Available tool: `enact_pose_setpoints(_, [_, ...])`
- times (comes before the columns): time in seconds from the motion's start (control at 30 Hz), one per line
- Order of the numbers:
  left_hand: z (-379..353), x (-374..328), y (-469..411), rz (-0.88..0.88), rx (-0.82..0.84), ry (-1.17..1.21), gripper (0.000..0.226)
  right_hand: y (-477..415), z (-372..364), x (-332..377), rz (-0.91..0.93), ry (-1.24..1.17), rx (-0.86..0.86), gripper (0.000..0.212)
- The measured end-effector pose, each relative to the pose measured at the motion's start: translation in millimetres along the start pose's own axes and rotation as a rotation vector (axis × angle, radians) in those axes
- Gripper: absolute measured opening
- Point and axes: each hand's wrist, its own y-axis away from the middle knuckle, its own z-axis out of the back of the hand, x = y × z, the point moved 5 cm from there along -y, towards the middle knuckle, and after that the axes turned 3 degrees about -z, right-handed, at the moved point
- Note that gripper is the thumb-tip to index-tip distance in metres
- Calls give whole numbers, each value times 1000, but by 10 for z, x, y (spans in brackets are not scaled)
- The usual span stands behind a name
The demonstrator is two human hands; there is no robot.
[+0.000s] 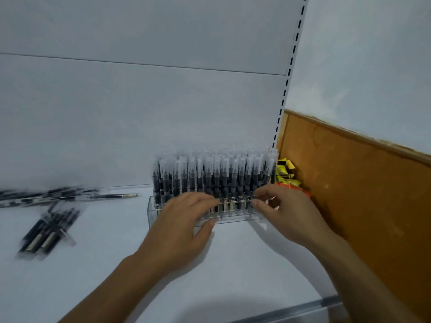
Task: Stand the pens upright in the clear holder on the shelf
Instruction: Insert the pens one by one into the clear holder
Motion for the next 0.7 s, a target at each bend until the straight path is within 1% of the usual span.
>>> enact_pose_setpoints(0.07, [225, 114, 116, 18, -31, -23, 46, 64, -152, 192, 67, -34, 59, 25])
enact_pose_setpoints(0.13, [476, 293, 291, 95, -94, -35, 43, 124, -338, 443, 150, -72, 139, 24])
enact_pose_setpoints(0.2, [721, 513, 532, 204, -141, -37, 33, 192, -564, 731, 247, -87, 228, 27])
enact_pose_setpoints(0.27, [942, 781, 817, 355, -163, -37, 24, 259, -811, 1044, 345, -100, 309, 31])
enact_pose_setpoints(0.37, [1254, 1139, 1209, 558, -185, -100, 26, 308, -1211, 1552, 477, -137, 437, 36])
enact_pose_setpoints(0.47, [1444, 1391, 1499, 697, -194, -132, 26, 279, -1606, 1985, 540, -151, 540, 49])
enact_pose_setpoints(0.5, [1482, 1469, 1576, 722, -194, -140, 26, 251, -1719, 2108, 552, -142, 552, 54])
enact_pose_setpoints(0.57, [1555, 1657, 1669, 752, -188, -173, 30, 166, -1895, 2333, 568, -117, 524, 59])
enact_pose_setpoints(0.63, [1636, 1872, 1680, 773, -173, -213, 34, 85, -2027, 2510, 572, -101, 469, 60])
enact_pose_setpoints(0.7, [1692, 2081, 1638, 794, -157, -238, 38, 7, -2146, 2622, 550, -97, 450, 60])
